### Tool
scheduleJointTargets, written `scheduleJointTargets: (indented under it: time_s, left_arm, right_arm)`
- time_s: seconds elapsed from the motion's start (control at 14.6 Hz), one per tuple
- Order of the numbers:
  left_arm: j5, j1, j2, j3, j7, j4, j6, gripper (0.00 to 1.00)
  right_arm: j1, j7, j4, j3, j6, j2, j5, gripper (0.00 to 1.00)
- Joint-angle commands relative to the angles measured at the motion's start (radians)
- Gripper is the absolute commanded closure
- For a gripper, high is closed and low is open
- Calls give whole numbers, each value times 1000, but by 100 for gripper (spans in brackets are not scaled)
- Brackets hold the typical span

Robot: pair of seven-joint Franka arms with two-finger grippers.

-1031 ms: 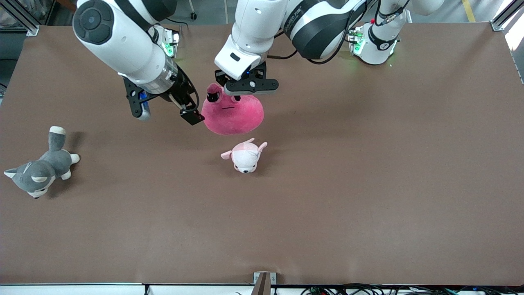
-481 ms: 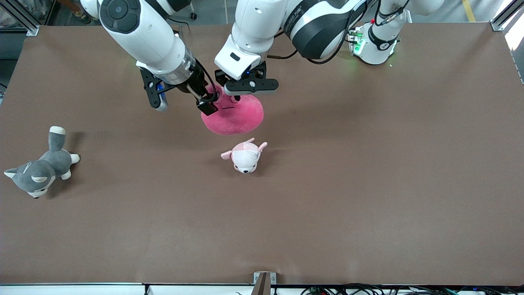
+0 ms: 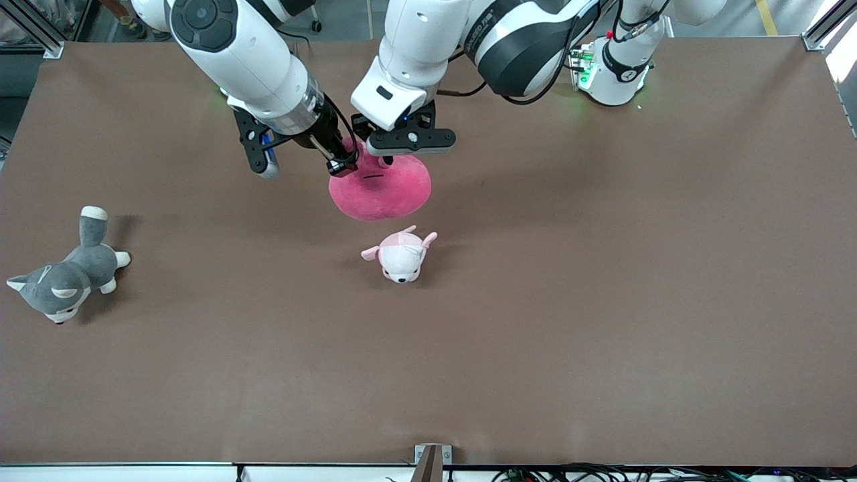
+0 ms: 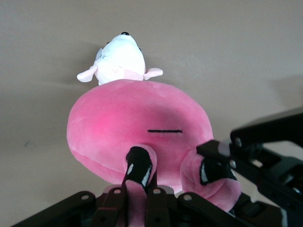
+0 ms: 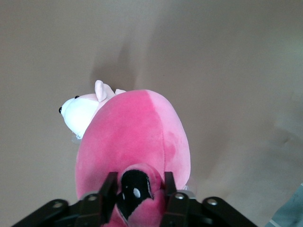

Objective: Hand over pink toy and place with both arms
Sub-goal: 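Carry the plush with the right gripper while the left gripper withdraws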

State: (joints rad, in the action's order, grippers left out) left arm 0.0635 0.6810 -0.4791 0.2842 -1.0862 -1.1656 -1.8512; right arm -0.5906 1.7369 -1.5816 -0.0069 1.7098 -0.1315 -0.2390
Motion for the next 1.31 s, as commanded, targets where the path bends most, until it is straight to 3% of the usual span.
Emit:
scheduleJointTargets:
  time_s: [0.0, 0.34, 0.41, 0.48, 0.55, 0.82, 1.1, 1.24]
  left_arm:
    - [7, 9, -6, -8, -17, 26, 10, 100]
    - [7, 6, 10, -8, -18, 23, 12, 98]
    - [7, 5, 19, -10, -18, 21, 12, 89]
    - [6, 3, 25, -11, -18, 20, 14, 38]
    - [-13, 5, 27, -16, -9, 14, 14, 1]
    - [-50, -3, 83, -7, -6, 3, 33, 0]
    - [-50, -33, 163, -14, 5, -3, 153, 0]
    - [-48, -64, 207, -14, 66, -6, 237, 0]
  right_arm:
    - [-5, 0, -37, -7, 10, 44, -22, 97]
    - [2, -3, -32, -8, 11, 52, -22, 100]
    - [3, -5, -32, -8, 11, 53, -22, 100]
    - [3, -7, -32, -8, 11, 53, -22, 100]
    - [5, -7, -32, -8, 10, 55, -22, 100]
    - [29, -106, -37, -16, -2, 66, -22, 100]
    - [168, -373, -41, -18, -59, 67, -22, 100]
    - [245, -512, -95, -19, -73, 69, -22, 100]
